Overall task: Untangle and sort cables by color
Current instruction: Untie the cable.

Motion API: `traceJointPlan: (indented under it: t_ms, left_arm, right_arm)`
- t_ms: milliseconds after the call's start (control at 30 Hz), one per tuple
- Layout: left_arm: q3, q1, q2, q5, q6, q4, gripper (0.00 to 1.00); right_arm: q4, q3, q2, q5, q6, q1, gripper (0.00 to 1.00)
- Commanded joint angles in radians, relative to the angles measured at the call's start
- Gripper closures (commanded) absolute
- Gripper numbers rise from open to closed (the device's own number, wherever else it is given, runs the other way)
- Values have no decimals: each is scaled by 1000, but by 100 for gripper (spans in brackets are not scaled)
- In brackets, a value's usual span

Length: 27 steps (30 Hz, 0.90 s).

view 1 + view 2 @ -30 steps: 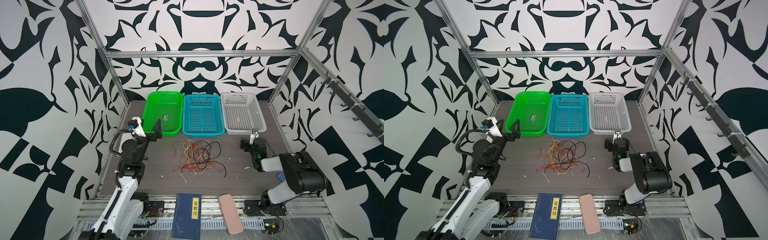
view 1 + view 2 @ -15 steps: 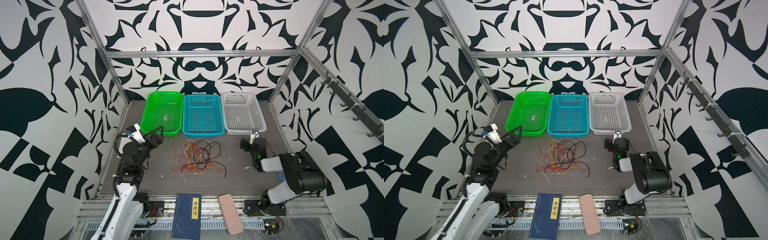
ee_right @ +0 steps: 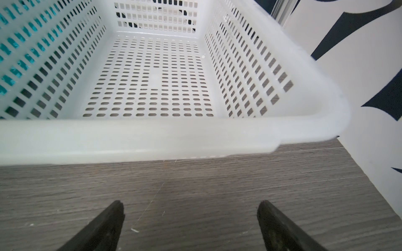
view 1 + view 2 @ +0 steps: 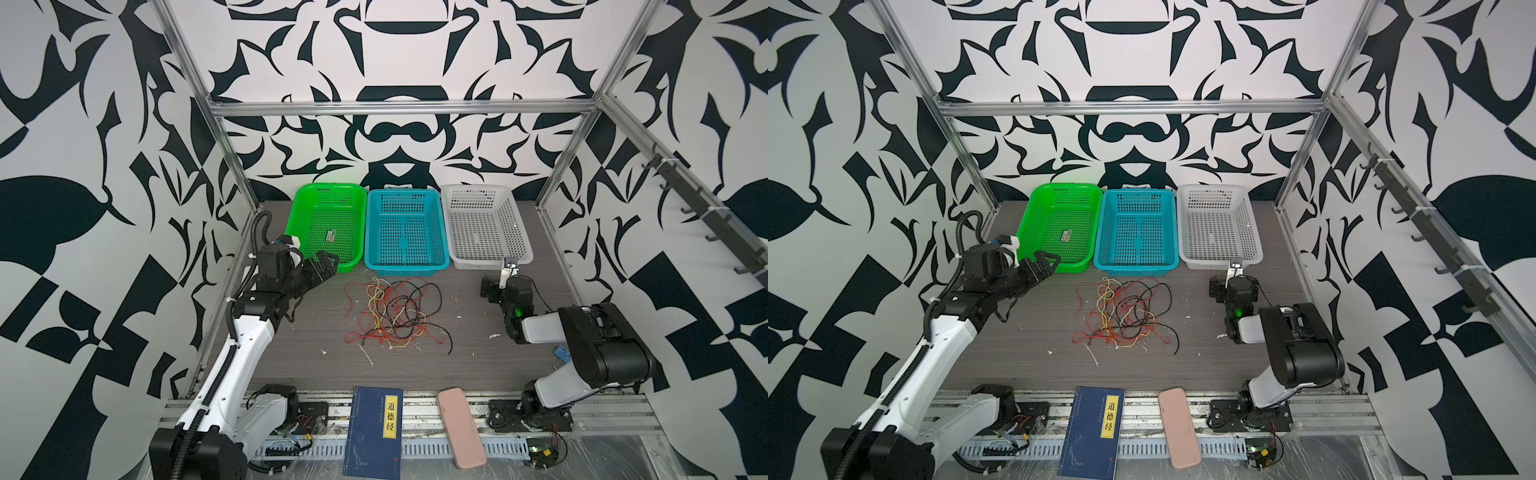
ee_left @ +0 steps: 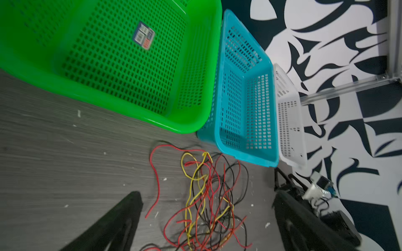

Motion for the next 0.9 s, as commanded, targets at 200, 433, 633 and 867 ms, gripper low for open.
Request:
traceJointPlan:
  t_ms: [200, 433, 633, 867]
  left_arm:
    - [-20, -25, -2, 133, 104, -169, 1]
    - [-13, -125, 106, -47, 212, -289, 13]
    - [0, -174, 309, -55, 202, -254, 34]
    - [27, -231, 462, -157, 215, -195, 48]
  right_arm:
    - [37, 22, -8, 18, 8, -3, 0]
    - [37, 22, -8, 18, 8, -4, 0]
    - [37, 21, -8, 18, 8, -4, 0]
    - [36, 23, -8, 18, 8, -4, 0]
